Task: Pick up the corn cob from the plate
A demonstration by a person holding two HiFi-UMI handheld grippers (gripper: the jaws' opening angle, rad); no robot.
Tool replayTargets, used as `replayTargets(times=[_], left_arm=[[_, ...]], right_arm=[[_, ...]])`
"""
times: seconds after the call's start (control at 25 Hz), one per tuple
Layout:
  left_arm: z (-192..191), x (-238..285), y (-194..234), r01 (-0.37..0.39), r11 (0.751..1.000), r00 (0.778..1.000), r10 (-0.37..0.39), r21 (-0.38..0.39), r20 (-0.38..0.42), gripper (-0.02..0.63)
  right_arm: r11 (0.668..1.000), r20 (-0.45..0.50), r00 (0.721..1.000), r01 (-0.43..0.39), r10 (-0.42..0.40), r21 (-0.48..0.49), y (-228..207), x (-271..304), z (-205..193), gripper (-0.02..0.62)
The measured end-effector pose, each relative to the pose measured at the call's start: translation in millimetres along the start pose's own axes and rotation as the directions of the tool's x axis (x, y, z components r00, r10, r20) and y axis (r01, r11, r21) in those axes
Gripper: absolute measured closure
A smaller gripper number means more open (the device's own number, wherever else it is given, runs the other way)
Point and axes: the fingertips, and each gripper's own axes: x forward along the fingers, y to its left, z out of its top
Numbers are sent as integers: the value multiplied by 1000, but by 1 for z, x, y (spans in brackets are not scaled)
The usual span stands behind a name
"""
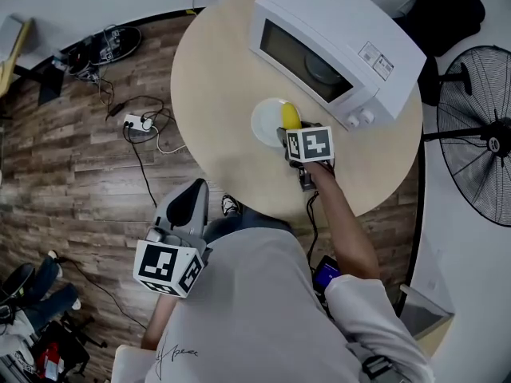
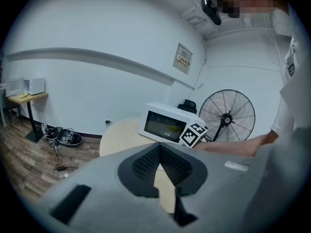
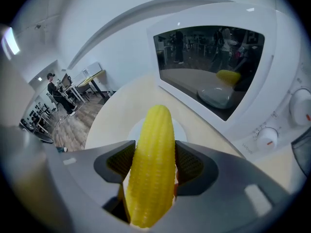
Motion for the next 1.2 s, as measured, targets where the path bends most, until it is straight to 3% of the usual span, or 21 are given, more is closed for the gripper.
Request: replayTargets(times=[1.2], left_arm=[[3,-5,-14,76,997,997,-76,-1,16,606]], right_arm=[[997,74,997,-1,-4,74,2,-40,-19,328]])
